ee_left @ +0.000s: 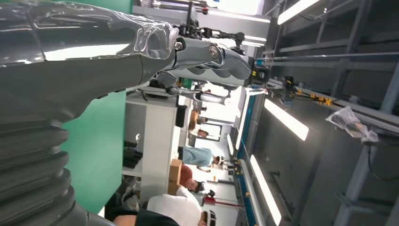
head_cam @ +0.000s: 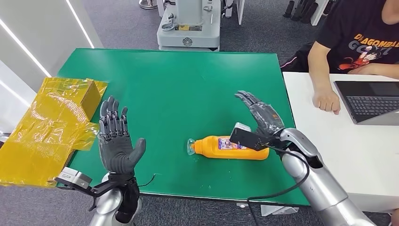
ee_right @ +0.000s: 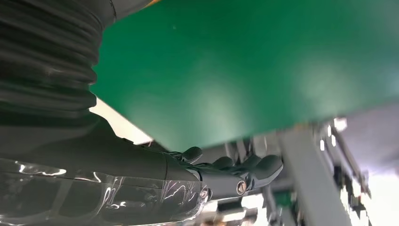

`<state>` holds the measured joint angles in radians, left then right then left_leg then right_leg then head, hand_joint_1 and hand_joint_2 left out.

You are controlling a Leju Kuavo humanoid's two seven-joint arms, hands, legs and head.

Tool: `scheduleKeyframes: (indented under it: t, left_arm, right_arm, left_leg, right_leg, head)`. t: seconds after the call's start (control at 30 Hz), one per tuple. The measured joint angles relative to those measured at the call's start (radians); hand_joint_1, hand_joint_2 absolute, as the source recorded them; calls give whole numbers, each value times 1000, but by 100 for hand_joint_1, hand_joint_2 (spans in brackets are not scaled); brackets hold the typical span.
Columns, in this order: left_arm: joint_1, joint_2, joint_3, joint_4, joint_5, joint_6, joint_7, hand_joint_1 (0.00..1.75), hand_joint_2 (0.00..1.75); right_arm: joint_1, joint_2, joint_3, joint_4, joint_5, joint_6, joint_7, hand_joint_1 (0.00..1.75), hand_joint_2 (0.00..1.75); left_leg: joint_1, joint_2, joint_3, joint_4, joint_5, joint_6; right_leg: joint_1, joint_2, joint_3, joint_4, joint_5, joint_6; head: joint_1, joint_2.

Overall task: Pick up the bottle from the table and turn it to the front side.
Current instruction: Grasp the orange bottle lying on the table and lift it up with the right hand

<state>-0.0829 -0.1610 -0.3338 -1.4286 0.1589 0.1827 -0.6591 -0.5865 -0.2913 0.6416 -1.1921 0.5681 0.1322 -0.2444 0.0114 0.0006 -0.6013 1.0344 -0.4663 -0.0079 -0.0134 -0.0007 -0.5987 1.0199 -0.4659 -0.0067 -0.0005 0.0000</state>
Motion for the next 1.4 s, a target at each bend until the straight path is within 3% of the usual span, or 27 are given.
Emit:
scheduleKeyframes:
  t: [0.07,0.3,0.5,0.83,1.4]
  left_arm:
    - [-12,-1,-1,4,2,-5,0,0,175]
    - [-27,-1,-2,10,3,-8,1,0,175]
    - [-42,1,-15,10,26,-7,4,0,175]
    - [-43,3,-23,17,38,10,4,0,175]
    - [-45,2,-24,52,36,3,4,0,175]
  right_arm:
    - [-52,-9,21,42,-15,64,3,0,175]
    - [-142,-25,67,122,-32,122,2,0,175]
    - [-242,-22,172,227,-131,246,-59,0,175]
    - [-269,51,346,486,-170,210,-78,0,175]
    - [-262,57,413,589,-156,211,-54,0,175]
  left_leg:
    - [0,-1,0,0,0,0]
    - [0,-1,-1,0,-1,1]
    - [0,-1,-1,0,0,1]
    - [0,-1,-1,0,0,1]
    - [0,-1,1,0,-1,1]
  right_leg:
    - [0,-1,0,0,0,0]
    - [0,0,0,0,0,0]
    - [0,0,0,0,0,0]
    - [0,-1,0,0,0,0]
    - [0,-1,2,-1,0,0]
  head:
    - [0,0]
    - [0,0]
    - [0,0]
    - [0,0]
    - [0,0]
